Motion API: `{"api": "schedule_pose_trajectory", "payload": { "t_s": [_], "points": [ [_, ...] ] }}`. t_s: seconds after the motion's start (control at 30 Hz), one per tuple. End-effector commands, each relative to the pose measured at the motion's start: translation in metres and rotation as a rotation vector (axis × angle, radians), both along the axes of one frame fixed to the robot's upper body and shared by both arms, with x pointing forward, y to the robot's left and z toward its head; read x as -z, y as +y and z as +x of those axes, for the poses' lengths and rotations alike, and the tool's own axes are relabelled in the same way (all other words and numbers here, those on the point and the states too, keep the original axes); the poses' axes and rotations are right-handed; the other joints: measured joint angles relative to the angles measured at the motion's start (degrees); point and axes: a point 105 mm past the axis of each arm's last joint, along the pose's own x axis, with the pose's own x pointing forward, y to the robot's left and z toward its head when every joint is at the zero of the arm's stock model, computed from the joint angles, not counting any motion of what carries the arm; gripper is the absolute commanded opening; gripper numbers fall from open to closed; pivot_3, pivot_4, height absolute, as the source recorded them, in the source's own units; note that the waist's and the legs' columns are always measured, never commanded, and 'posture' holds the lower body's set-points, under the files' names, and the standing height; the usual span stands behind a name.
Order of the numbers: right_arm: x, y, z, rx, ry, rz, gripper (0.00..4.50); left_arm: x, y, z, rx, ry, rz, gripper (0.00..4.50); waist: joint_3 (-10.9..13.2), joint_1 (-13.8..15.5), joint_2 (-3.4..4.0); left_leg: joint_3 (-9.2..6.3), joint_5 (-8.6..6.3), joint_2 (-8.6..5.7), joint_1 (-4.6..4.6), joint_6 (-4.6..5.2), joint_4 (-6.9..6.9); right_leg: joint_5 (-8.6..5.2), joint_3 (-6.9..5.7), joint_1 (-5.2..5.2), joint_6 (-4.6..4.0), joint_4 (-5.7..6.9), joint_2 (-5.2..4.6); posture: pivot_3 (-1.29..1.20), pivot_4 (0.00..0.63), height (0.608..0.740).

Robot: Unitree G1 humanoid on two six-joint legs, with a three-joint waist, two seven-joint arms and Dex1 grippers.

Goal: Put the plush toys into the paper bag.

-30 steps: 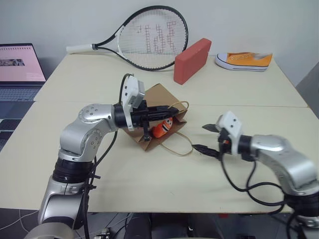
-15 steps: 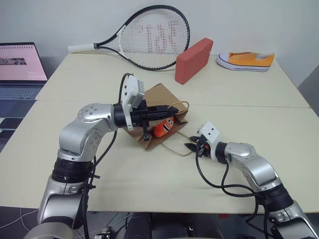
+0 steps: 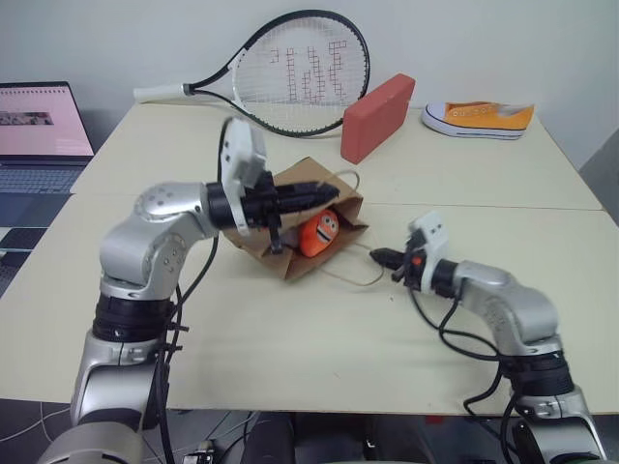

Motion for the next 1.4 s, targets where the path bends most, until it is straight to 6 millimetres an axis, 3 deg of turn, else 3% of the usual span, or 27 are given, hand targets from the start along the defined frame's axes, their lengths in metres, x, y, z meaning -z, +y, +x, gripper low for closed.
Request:
{"api": "schedule_pose_trajectory", "payload": {
  "t_s": [0.03,0.23,0.37,0.73,1.0,1.1,1.4],
  "points": [
    [-0.049,-0.017,-0.008,0.0,-0.059,0.08,0.03,-0.022,0.008,0.001,-0.015,-0.066,-0.048,0.0,0.0,0.0,0.03,0.0,0.0,0.0,-0.01,0.0,0.0,0.0,0.0,-0.01,0.0,0.01,0.0,0.0,0.15,0.74],
    [-0.101,-0.036,-0.021,-0.022,-0.117,0.083,0.03,-0.037,0.007,0.014,-0.037,-0.101,-0.095,0.0,0.0,0.0,0.04,0.0,0.0,0.0,-0.02,0.0,0.0,0.0,-0.01,0.0,0.0,-0.01,0.0,0.0,0.15,0.74],
    [-0.119,-0.045,-0.022,-0.016,-0.135,0.06,0.03,-0.04,0.002,0.032,-0.081,-0.122,-0.107,0.0,0.0,0.0,0.04,0.02,0.0,-0.01,-0.02,0.0,0.0,0.0,0.0,0.0,0.0,-0.02,0.0,0.0,0.15,0.74],
    [-0.129,-0.056,-0.026,-0.016,-0.14,-0.006,0.03,-0.031,-0.011,0.045,-0.065,-0.099,-0.104,0.0,0.0,-0.1,0.04,0.03,0.0,-0.01,-0.06,0.01,-0.02,0.0,0.02,-0.04,0.0,-0.02,0.0,0.0,0.15,0.74],
    [-0.119,-0.04,-0.019,-0.011,-0.123,0.021,0.03,-0.024,-0.015,0.057,-0.103,-0.099,-0.062,0.0,0.0,-0.1,0.04,0.02,0.0,-0.01,-0.06,0.01,-0.02,0.0,0.01,-0.04,0.01,-0.02,0.0,0.0,0.15,0.74],
    [-0.12,-0.037,-0.016,0.0,-0.145,0.024,0.0,-0.021,-0.014,0.061,-0.123,-0.076,-0.044,0.6,0.0,0.0,0.04,0.02,0.0,-0.01,-0.07,0.01,-0.02,0.0,0.02,-0.04,0.01,-0.02,0.0,0.0,0.15,0.74],
    [-0.136,-0.038,-0.022,-0.036,-0.207,0.02,3.07,-0.027,0.009,0.04,-0.132,-0.09,-0.014,3.24,0.0,-0.2,0.06,0.02,0.0,0.0,-0.06,0.01,-0.07,0.0,0.02,-0.08,0.0,-0.01,0.0,0.0,0.15,0.74]
  ]
}}
